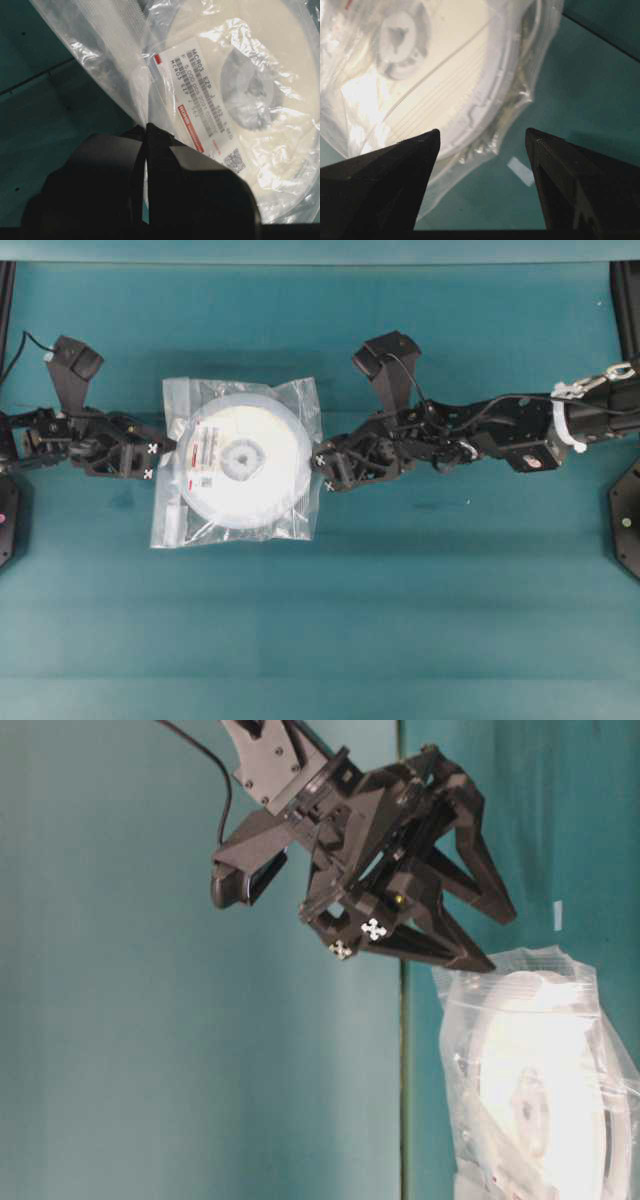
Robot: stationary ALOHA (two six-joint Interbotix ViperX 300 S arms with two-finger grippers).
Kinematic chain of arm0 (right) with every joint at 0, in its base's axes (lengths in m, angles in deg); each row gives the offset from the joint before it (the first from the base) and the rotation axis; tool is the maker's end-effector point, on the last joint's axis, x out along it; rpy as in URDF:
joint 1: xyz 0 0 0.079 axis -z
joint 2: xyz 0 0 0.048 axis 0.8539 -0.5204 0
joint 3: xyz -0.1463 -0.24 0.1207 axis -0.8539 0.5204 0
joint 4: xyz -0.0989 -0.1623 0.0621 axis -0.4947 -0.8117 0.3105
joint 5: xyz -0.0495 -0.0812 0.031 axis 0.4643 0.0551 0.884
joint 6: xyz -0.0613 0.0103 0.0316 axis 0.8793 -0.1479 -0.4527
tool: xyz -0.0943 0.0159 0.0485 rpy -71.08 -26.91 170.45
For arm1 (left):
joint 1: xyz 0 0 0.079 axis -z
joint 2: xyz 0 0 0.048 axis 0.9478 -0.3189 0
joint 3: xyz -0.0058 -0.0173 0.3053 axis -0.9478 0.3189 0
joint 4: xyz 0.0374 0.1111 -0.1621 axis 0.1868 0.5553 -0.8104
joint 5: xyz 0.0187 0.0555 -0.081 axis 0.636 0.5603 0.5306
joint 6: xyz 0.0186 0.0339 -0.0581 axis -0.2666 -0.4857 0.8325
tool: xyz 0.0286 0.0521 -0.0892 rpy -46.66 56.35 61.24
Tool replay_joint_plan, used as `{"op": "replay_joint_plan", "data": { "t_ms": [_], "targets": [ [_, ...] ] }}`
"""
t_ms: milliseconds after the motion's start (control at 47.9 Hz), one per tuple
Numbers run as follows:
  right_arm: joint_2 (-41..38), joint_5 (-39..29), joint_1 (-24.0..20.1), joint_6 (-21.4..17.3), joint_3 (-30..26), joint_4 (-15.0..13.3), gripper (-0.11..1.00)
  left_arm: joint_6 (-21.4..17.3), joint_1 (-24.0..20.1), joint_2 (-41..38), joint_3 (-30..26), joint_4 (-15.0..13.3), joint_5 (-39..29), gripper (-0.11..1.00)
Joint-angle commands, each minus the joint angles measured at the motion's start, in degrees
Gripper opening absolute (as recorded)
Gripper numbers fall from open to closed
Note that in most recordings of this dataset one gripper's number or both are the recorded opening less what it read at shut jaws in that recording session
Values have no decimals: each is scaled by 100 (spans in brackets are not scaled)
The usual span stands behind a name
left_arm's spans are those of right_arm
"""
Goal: Take out the reel from the clear zip bag.
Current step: 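Reach the right gripper into the bag opening toward the white reel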
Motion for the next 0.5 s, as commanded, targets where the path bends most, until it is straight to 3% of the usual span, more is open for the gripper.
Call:
{"op": "replay_joint_plan", "data": {
  "t_ms": [0,104,481],
  "targets": [
    [-18,53,-53,-176,-123,9,85,-18,0,35,-26,18,18,-1],
    [-97,79,-70,-352,-141,18,85,-18,0,35,-18,18,18,-1],
    [-229,229,-105,-404,-299,9,80,-18,-9,35,-9,18,18,-1]
  ]
}}
